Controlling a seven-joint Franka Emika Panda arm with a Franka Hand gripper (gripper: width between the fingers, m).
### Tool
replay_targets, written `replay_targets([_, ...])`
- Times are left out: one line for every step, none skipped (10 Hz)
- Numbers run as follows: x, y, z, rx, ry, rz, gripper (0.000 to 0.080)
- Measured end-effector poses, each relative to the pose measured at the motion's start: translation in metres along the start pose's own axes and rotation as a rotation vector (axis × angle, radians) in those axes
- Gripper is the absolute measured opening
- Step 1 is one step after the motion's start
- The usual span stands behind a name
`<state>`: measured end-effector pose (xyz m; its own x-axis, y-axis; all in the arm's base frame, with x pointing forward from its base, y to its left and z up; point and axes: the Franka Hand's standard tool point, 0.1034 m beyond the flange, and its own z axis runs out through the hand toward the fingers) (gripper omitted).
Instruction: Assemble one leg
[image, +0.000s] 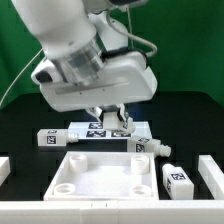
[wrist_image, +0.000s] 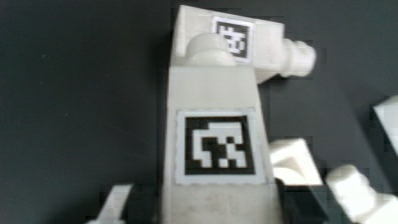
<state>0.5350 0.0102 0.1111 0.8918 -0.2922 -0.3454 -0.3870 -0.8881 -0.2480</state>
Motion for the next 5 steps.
replay_targets([0.003, -0.008, -0.013, 0.000, 0.055, -0.012, 0.0282])
replay_targets([0.014, -0.016, -0.022, 0.000, 0.159, -0.023, 0.0282])
replay_targets([0.016, -0.013, -0.020, -0.014, 0.275, -0.029, 0.0284])
replay_targets([0.012, -0.011, -0.016, -0.023, 0.321, -0.033, 0.0284])
replay_targets([0.017, -0.011, -0.018, -0.026, 0.376, -0.038, 0.0284])
